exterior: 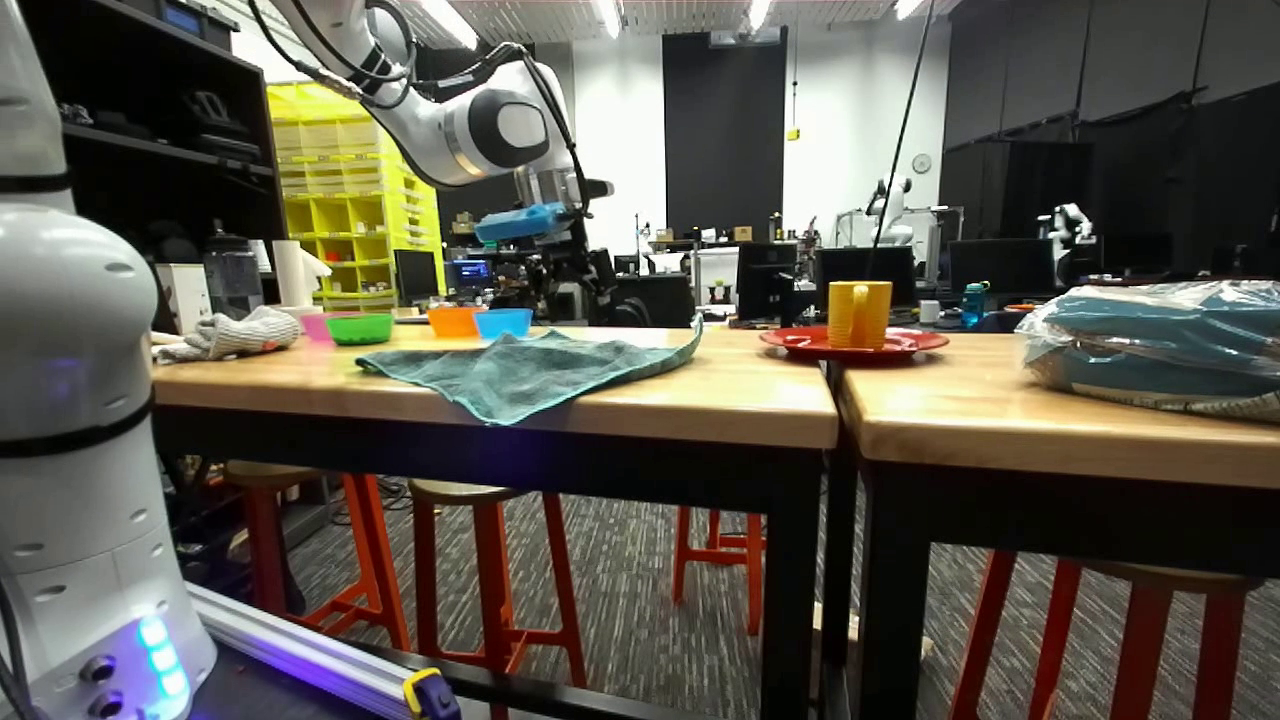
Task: Unfold the blue cloth
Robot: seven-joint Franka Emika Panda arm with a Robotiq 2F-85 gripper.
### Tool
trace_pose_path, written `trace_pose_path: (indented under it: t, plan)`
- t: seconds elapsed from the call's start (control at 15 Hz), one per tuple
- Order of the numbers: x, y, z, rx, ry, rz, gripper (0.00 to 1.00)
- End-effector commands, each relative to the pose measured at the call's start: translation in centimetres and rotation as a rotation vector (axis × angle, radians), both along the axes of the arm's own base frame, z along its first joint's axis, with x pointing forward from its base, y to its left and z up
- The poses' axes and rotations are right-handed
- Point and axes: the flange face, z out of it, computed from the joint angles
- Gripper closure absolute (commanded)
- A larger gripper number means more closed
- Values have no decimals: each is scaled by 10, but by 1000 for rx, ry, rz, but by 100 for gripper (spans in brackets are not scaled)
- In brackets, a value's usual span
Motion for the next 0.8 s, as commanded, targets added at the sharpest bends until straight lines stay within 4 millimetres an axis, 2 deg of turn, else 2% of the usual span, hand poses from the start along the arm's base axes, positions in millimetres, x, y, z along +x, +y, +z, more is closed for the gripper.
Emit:
trace_pose_path:
  t: [0.0,0.4,0.73]
  plan:
    - [15,-7,-10,21,23,12,0]
    - [23,-15,-32,36,59,-1,0]
    - [38,-15,-39,64,60,-1,0]
